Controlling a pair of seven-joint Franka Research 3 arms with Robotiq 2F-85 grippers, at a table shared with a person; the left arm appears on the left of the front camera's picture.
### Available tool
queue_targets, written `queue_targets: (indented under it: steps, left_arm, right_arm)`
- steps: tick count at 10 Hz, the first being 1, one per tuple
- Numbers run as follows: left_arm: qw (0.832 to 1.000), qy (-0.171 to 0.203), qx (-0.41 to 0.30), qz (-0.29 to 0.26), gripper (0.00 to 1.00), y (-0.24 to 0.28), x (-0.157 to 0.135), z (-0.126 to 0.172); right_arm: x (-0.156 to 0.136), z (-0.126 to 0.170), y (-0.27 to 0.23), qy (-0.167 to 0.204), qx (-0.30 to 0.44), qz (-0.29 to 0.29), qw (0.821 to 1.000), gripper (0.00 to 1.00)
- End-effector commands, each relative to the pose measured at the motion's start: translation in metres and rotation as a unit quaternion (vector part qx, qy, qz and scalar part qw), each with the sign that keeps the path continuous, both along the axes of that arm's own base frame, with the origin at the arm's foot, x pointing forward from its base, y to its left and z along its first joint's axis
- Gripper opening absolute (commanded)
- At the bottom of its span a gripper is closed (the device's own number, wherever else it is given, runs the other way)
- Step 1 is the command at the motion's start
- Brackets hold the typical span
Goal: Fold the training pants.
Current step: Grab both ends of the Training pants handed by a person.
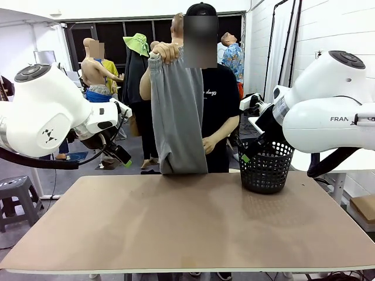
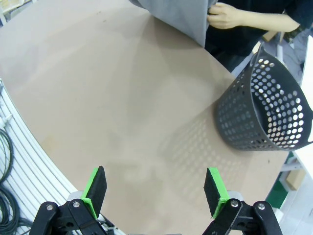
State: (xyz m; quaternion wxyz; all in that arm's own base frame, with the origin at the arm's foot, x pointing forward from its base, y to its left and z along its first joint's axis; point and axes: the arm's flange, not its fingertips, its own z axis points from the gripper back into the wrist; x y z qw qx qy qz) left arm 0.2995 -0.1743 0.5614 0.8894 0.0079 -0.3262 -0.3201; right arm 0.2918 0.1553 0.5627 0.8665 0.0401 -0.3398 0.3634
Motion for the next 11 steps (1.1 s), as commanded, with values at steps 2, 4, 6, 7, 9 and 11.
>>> queue_targets:
  steps: [2, 4, 6, 7, 9, 11]
  left_arm:
    - [1.000, 0.000, 0.002, -0.004, 1.00, 0.0001, 0.0007, -0.0007]
    - [1.000, 0.000, 0.002, -0.004, 1.00, 0.0001, 0.0007, -0.0007]
    - [1.000, 0.000, 0.002, -0.004, 1.00, 0.0001, 0.0007, -0.0007]
    - [1.000, 0.000, 0.002, -0.004, 1.00, 0.0001, 0.0007, -0.0007]
    - [1.000, 0.000, 0.002, -0.004, 1.00, 0.0001, 0.0007, -0.0007]
    - [1.000, 0.000, 0.002, -0.004, 1.00, 0.0001, 0.0007, -0.0007]
  right_arm:
    - [0.0006, -0.0001, 0.0006, -0.001, 0.003, 0.001, 1.000, 1.00]
    - [0.0006, -0.0001, 0.0006, -0.001, 0.003, 0.001, 1.000, 1.00]
    - [0.0006, -0.0001, 0.0006, -0.001, 0.003, 0.001, 1.000, 1.00]
    - [0.0006, -0.0001, 0.0006, -0.001, 0.003, 0.001, 1.000, 1.00]
    - [0.0006, -0.0001, 0.0006, -0.001, 0.003, 0.001, 1.000, 1.00]
    - [0.0006, -0.0001, 0.0006, -0.001, 0.003, 0.001, 1.000, 1.00]
